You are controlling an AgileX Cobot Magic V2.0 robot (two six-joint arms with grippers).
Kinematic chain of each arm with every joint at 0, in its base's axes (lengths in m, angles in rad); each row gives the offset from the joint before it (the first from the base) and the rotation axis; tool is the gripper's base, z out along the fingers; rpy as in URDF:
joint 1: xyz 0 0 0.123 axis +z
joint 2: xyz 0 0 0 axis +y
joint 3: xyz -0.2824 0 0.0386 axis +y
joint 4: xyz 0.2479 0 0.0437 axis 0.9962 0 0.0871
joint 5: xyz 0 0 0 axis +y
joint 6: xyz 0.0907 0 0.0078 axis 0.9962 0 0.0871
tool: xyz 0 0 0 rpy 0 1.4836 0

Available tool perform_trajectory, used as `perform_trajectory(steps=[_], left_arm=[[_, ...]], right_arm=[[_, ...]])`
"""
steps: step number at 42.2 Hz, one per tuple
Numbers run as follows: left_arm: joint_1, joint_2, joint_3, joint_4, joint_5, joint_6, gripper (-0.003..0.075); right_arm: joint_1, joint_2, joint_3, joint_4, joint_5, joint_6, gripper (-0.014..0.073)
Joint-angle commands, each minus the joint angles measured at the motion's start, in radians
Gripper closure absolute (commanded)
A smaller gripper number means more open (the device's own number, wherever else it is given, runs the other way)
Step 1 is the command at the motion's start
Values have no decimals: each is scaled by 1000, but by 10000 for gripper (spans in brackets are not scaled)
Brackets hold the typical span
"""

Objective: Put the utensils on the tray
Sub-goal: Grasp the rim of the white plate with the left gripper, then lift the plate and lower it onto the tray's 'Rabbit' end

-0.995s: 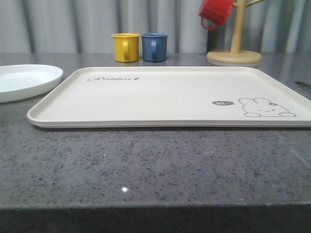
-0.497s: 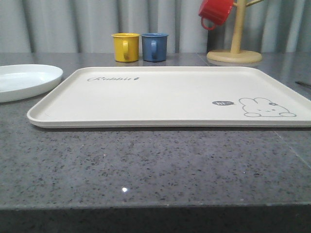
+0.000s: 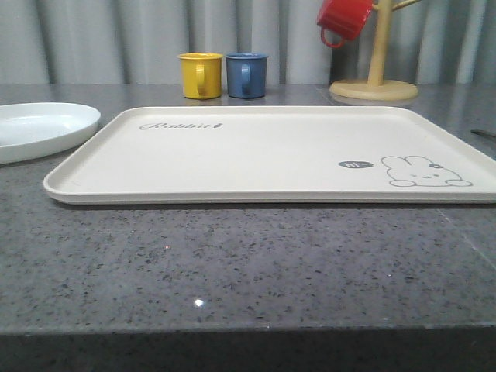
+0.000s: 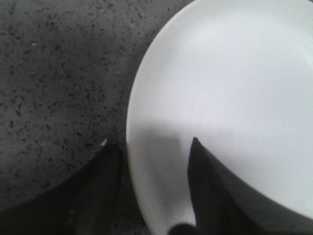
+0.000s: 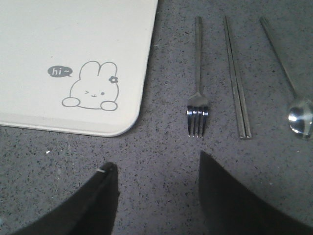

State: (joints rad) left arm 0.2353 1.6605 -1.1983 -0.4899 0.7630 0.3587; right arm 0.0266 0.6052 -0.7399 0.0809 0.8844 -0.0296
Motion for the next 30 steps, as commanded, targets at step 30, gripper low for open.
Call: perform_trajectory(steps=[30], left_arm=[[-14,-162,-102,-46,-2,12,741]], right_arm=[[-5,8,-24,-4,-57,-10,183]])
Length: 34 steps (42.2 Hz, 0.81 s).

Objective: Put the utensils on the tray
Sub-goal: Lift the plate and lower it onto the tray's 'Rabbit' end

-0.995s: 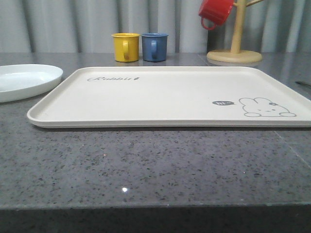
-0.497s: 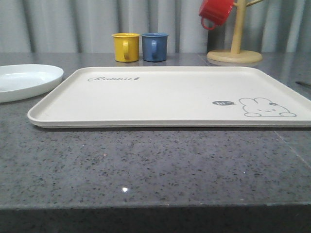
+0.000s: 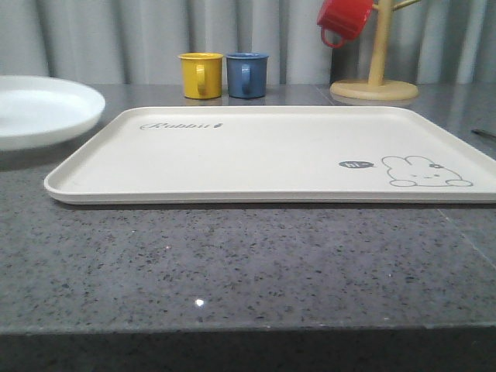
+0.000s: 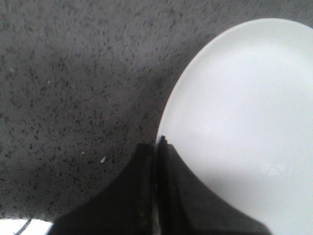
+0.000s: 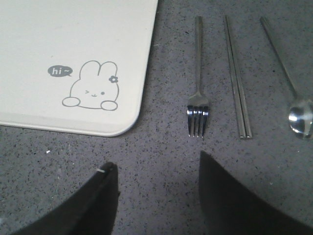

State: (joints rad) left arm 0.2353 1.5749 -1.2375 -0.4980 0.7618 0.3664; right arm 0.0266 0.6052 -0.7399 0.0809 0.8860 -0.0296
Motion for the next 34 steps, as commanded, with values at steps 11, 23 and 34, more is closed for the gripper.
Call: perform_trajectory(steps=[11,23,34], left_arm=[[-188,-100,-105,-44,56,5,741],[-432,-27,-103,-39,59,5,741],[-490,74,-103,-38,-2,5,741]], right_arm=[[-5,8,-24,-4,-59,-10,183],[-5,8,-24,-4,-59,-10,183],[-5,8,-24,-4,-59,-10,183]])
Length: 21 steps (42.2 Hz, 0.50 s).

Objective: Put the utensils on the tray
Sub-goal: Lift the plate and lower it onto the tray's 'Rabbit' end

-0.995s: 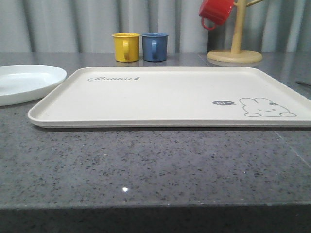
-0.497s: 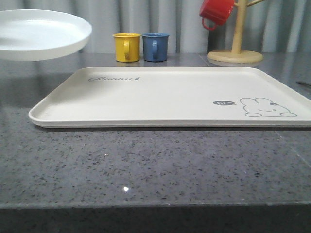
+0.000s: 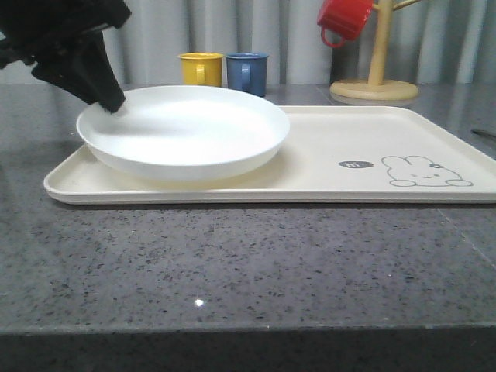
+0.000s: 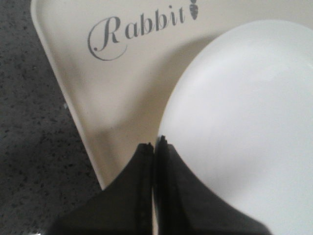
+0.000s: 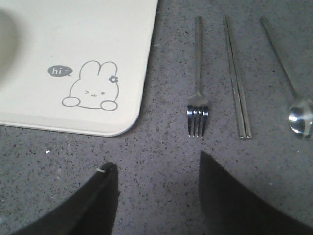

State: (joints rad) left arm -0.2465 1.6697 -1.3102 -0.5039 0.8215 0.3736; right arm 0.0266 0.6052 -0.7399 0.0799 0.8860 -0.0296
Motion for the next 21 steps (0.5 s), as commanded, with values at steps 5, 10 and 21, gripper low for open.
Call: perform_trajectory(steps=[5,10,21], left_arm=[[-9,6,-30,-32,-84,-2,738],[-9,22,-30,-40,-90,-2,671],[-9,-13,-32,0,-62,-2,342]], right_arm=[[-5,8,-24,-3,-59,-10,183],[-5,8,-24,-3,-59,-10,183],[-5,8,-24,-3,-59,-10,183]])
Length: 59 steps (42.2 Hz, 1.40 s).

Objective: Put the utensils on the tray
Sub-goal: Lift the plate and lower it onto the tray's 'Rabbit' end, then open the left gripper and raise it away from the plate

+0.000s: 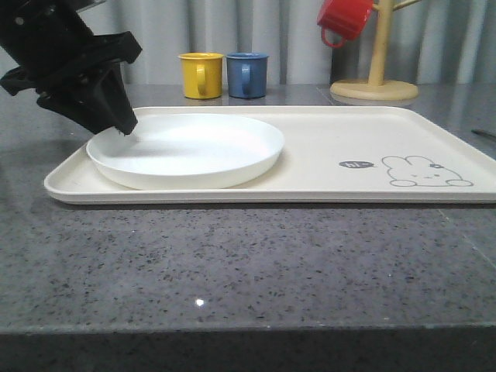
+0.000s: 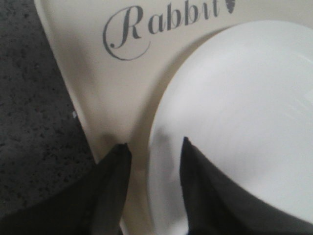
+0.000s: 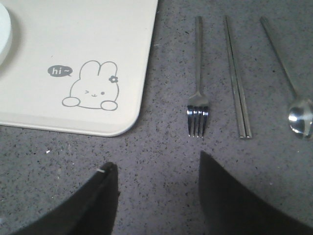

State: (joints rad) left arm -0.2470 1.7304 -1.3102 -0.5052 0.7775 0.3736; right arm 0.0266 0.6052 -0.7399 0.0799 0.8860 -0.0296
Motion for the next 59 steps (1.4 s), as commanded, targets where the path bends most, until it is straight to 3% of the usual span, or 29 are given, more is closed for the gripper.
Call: perform_trajectory(steps=[1,12,21,27,32,45,54,59], left_arm=[[-8,-88,-32,13,-18,-2,328],[-48,-282,-30,98,54,-2,331],[-229,-492,1,304,115,-79,331],[-350,-682,105,452,103,-207,331],[-415,-839,215,476,100,-229,332],[-426,-1151,425,476,109,-231,332],[-426,-1196,444,476,99,-231,332],[-426,-1196,447,471,102,-231,332]], right_arm=[[-5,8,-24,-3,-59,-10,183],[-5,8,-24,-3,-59,-10,183],[-5,8,-24,-3,-59,-10,183],[-5,8,-24,-3,-59,-10,183],[-5,8,-24,-3,-59,-10,183],[-5,8,-24,-2,-60,-10,183],[-5,17,-44,-19,-39,-10,183],[-6,88,-122,-96,68,-9,183]])
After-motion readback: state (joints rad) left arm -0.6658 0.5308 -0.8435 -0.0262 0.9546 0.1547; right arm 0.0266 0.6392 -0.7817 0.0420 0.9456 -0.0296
